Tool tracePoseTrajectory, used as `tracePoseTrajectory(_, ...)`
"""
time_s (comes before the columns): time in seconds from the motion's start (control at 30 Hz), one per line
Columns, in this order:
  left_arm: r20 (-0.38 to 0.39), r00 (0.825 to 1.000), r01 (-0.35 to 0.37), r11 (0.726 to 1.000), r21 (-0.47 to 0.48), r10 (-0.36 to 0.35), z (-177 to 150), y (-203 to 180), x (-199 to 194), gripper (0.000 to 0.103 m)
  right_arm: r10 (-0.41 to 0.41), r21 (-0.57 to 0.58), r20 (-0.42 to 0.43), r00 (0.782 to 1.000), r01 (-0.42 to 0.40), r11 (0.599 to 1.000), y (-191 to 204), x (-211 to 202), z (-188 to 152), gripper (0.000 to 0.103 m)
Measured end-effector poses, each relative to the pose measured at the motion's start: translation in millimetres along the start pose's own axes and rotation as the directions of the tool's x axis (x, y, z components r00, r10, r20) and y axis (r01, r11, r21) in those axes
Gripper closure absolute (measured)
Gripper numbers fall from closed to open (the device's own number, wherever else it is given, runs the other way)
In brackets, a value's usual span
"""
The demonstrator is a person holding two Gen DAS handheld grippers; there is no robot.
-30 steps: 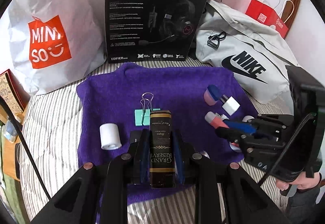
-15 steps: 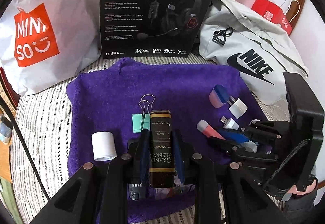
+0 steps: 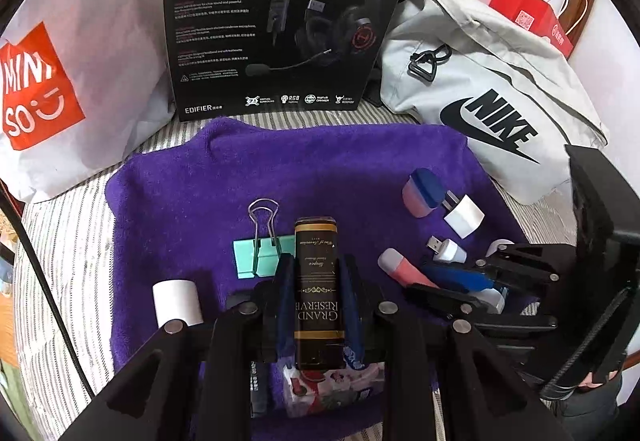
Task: Organize rigid objects
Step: 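Carry the black-gold tube and pink tube over the purple towel with both grippers, then lower both tubes onto the towel and open both grippers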
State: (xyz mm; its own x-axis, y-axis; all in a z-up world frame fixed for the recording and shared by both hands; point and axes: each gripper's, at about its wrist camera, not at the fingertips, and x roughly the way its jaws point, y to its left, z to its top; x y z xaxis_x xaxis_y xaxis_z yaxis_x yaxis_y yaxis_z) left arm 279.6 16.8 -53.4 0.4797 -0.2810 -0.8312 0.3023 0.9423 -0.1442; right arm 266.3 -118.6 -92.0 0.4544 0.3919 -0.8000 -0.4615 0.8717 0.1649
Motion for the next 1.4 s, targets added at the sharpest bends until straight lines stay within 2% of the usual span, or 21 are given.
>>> tracePoseTrajectory(0.03,-0.005,1.000,0.002,1.000,0.001,-0.002,0,-1,2,0.080,0.000,0.003,-0.001,1.000,0.000,1.000,-1,-1,0,0.084)
tracePoseTrajectory(0.13,-0.018,1.000,0.003,1.000,0.006,-0.003,0,-3,8,0.081,-0.023,0.007,0.003,1.000,0.023,1.000,-5,-5,-1,0.067)
tracePoseTrajectory(0.17,-0.020,1.000,0.001,1.000,0.007,-0.001,0,-4,9,0.081,-0.030,0.004,0.004,1.000,0.030,1.000,-7,-7,-1,0.065)
tracePoseTrajectory(0.67,-0.087,0.995,-0.041,0.997,0.061,0.046,0,-25,44,0.080,-0.086,-0.031,0.039,0.996,0.087,0.996,-15,-36,-17,0.065)
tracePoseTrajectory(1.1,-0.091,0.990,-0.102,0.991,0.090,0.110,-3,-32,42,0.080,-0.100,-0.026,0.061,0.993,0.101,0.994,-20,-48,-27,0.065)
tracePoseTrajectory(1.4,-0.115,0.984,-0.125,0.988,0.094,0.135,-4,-41,44,0.066,-0.106,-0.001,0.085,0.991,0.107,0.994,-20,-72,-45,0.065)
